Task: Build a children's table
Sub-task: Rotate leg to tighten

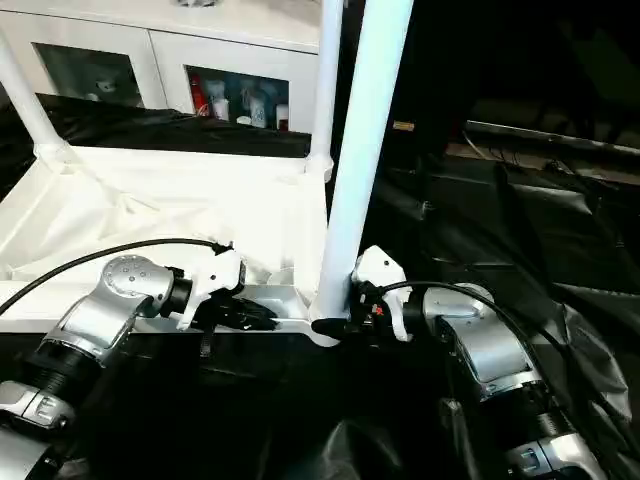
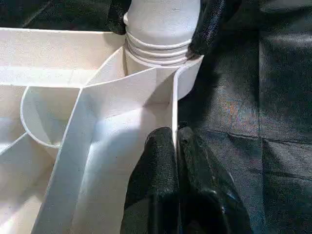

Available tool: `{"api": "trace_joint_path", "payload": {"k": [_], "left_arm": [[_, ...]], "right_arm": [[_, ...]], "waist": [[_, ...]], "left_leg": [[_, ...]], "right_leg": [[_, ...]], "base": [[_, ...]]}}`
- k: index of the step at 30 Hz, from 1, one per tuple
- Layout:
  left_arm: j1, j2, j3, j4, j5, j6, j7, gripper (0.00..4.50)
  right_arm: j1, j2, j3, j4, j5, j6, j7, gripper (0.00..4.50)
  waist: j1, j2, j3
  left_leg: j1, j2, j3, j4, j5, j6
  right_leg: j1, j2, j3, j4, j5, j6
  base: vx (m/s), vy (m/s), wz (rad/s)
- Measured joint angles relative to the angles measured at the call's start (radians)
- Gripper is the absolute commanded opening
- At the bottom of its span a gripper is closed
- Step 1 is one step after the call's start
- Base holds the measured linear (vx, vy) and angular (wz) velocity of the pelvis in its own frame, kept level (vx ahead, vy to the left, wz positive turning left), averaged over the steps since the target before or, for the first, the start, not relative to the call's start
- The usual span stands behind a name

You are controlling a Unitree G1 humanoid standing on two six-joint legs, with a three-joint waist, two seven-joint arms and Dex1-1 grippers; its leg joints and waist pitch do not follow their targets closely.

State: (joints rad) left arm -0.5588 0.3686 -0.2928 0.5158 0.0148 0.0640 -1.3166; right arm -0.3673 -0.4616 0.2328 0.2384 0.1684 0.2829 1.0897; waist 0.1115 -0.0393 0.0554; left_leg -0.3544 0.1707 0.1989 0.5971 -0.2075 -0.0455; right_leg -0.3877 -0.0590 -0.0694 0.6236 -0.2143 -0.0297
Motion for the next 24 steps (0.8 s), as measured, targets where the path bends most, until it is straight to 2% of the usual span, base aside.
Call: {"api": "trace_joint_path", "payload": {"k": [4,9,16,20,22,24], "left_arm": [[-0.002,-0.02,0.01,0.024,0.024,-0.02,0.081,0.0],[-0.05,-0.11,0.023,0.104,0.09,0.012,0.299,0.0],[-0.111,-0.24,0.019,0.18,0.144,0.084,0.519,0.0],[-0.124,-0.277,0.018,0.199,0.163,0.092,0.568,0.0],[-0.128,-0.281,0.018,0.203,0.166,0.091,0.571,0.0],[-0.131,-0.283,0.018,0.208,0.167,0.089,0.573,0.0]], "right_arm": [[0.012,0.07,-0.043,0.041,-0.003,-0.007,-0.096,2.66],[-0.03,0.252,-0.141,0.179,-0.025,-0.032,-0.445,2.66],[-0.087,0.401,-0.236,0.26,-0.056,-0.03,-0.806,2.66],[-0.104,0.415,-0.247,0.286,-0.072,-0.048,-0.865,2.66],[-0.104,0.417,-0.257,0.286,-0.07,-0.05,-0.863,3.36],[-0.104,0.417,-0.266,0.286,-0.056,-0.05,-0.848,3.38]], "waist": [[-0.001,-0.001,-0.001],[-0.028,-0.004,-0.002],[-0.024,-0.003,-0.003],[-0.02,-0.001,-0.005],[-0.018,0.0,-0.005],[-0.018,0.0,-0.005]], "left_leg": [[0.002,0.0,0.0,0.0,0.0,0.0],[0.006,0.0,0.0,0.001,0.0,-0.001],[0.006,0.0,0.0,0.002,0.0,-0.001],[0.006,0.0,0.0,0.001,0.0,-0.001],[0.005,0.0,0.0,0.001,0.0,-0.001],[0.004,0.0,0.0,0.001,0.0,-0.001]], "right_leg": [[0.001,0.0,0.0,0.001,0.0,0.0],[0.004,0.0,0.001,0.0,0.0,0.001],[0.005,0.0,0.001,0.0,0.003,-0.001],[0.006,0.0,0.002,-0.001,0.002,0.0],[0.006,0.0,0.002,-0.001,0.002,0.0],[0.006,0.0,0.002,-0.001,0.002,0.0]], "base": [[0.0,0.0,0.0],[0.0,0.0,0.0],[0.0,0.0,0.0],[0.0,0.0,0.0],[0.0,0.0,0.0],[0.0,0.0,0.0]]}}
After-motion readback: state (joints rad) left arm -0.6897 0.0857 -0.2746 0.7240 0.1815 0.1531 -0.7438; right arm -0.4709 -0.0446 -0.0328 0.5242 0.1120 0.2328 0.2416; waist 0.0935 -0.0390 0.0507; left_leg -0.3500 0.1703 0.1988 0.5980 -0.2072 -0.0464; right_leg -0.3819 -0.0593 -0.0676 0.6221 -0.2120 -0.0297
